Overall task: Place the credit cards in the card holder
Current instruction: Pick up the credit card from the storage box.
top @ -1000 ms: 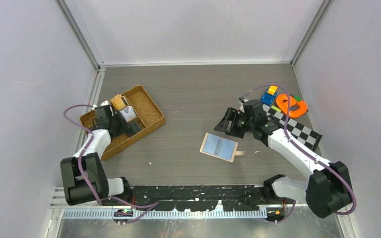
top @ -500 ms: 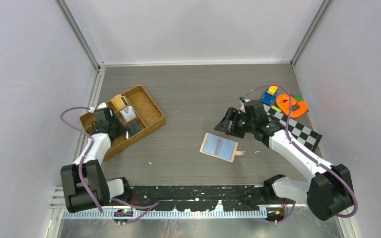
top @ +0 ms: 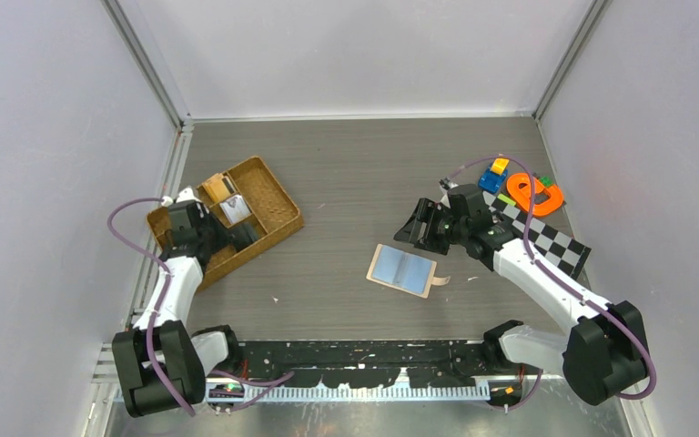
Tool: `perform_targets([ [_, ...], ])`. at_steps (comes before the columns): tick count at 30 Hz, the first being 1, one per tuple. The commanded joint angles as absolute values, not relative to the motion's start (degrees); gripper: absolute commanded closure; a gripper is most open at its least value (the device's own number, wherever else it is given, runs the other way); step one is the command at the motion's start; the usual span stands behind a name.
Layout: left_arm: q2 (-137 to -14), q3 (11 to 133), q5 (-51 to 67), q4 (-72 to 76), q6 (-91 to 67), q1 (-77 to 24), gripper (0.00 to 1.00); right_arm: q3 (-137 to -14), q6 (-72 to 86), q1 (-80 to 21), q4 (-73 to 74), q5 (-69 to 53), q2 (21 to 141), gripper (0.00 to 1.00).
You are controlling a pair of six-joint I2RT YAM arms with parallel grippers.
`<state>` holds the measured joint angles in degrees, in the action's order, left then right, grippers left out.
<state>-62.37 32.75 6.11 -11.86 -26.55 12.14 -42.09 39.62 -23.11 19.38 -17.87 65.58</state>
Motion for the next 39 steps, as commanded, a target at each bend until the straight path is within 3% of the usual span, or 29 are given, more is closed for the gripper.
perform_targets([
  [1,-61.0,32.8,11.0,-12.7,-25.9,12.5,1.00,-41.9,39.9,-22.9,19.0,-18.5,64.7,0.32],
  [10,-60.6,36.1,15.6,-14.4,-24.9,12.5,1.00,-42.7,39.5,-22.9,19.9,-18.6,64.7,0.32],
  [28,-62.7,36.2,18.1,-3.8,-20.9,12.5,1.00,-44.1,37.9,-22.9,22.6,-18.9,65.0,0.32],
  [39,-61.3,39.9,16.1,-6.8,-19.8,12.4,1.00,-45.9,37.4,-22.9,24.7,-17.8,64.6,0.32],
])
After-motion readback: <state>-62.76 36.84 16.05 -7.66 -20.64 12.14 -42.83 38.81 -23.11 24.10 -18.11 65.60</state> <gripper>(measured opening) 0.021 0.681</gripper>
